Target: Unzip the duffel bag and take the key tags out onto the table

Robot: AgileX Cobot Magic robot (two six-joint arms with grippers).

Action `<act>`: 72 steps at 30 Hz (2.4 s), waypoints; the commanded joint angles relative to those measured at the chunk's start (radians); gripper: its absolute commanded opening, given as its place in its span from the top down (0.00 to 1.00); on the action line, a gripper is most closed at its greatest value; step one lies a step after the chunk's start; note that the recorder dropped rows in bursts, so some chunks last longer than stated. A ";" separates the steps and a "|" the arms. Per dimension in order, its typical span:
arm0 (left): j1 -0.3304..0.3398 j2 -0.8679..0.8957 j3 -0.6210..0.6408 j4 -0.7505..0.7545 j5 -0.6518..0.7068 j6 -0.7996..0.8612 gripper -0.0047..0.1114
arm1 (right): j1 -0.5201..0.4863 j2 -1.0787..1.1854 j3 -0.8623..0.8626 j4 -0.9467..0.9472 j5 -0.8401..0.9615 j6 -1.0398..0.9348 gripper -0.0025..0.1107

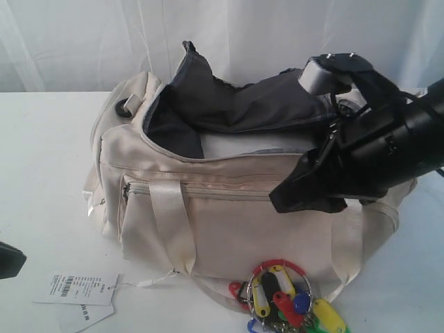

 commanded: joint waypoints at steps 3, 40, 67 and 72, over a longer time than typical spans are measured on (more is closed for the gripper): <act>-0.002 -0.010 0.005 -0.019 -0.009 -0.002 0.96 | -0.002 -0.119 0.010 -0.044 0.048 0.019 0.66; -0.002 -0.016 0.005 -0.233 -0.054 -0.004 0.96 | -0.002 -0.384 0.091 -0.578 -0.363 0.518 0.98; 0.348 -0.687 0.384 -0.434 -0.465 0.070 0.96 | -0.002 -0.384 0.091 -0.575 -0.364 0.518 0.98; 0.348 -0.797 0.498 -0.490 -0.513 0.070 0.96 | -0.002 -0.384 0.091 -0.575 -0.364 0.518 0.98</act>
